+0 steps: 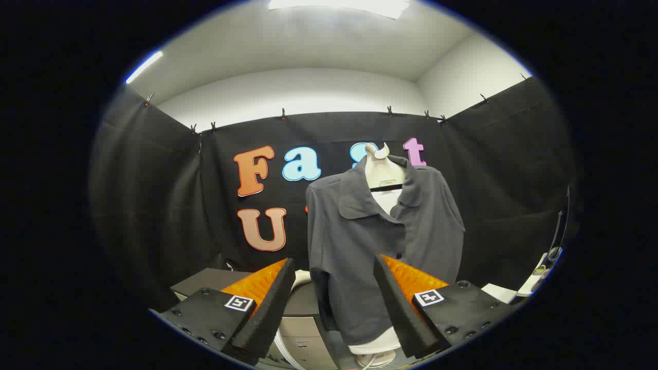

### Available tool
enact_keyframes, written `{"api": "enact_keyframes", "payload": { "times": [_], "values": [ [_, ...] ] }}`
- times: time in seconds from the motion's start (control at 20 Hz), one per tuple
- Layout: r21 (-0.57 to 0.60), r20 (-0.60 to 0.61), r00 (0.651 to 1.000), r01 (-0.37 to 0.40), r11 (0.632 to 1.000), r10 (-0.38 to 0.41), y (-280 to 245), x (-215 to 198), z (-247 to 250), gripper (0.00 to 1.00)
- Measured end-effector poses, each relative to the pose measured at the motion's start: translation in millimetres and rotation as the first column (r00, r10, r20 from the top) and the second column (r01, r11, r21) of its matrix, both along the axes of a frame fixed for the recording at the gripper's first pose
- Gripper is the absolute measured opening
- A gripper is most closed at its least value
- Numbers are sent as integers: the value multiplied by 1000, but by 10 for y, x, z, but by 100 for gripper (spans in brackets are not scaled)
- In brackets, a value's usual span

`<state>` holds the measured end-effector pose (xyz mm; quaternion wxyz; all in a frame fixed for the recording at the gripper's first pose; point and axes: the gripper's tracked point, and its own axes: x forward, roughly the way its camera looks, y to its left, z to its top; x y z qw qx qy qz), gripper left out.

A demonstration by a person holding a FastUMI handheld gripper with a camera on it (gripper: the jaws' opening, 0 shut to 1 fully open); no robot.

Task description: Iron the clothes twice with a garment steamer, once on the left side and once on the right side.

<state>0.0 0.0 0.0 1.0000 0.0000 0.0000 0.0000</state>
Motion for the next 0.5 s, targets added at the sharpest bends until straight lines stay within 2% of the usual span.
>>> {"api": "enact_keyframes", "payload": {
  "times": [0.2, 0.3, 0.5],
  "values": [
    [7, 7, 1000, -21, 1000, 21, 131, 62, 127, 98],
    [-25, 12, 999, -39, 999, 40, 201, 17, 195, 98],
    [-69, 38, 999, -9, 998, 11, 163, -222, 226, 98]
  ]
}}
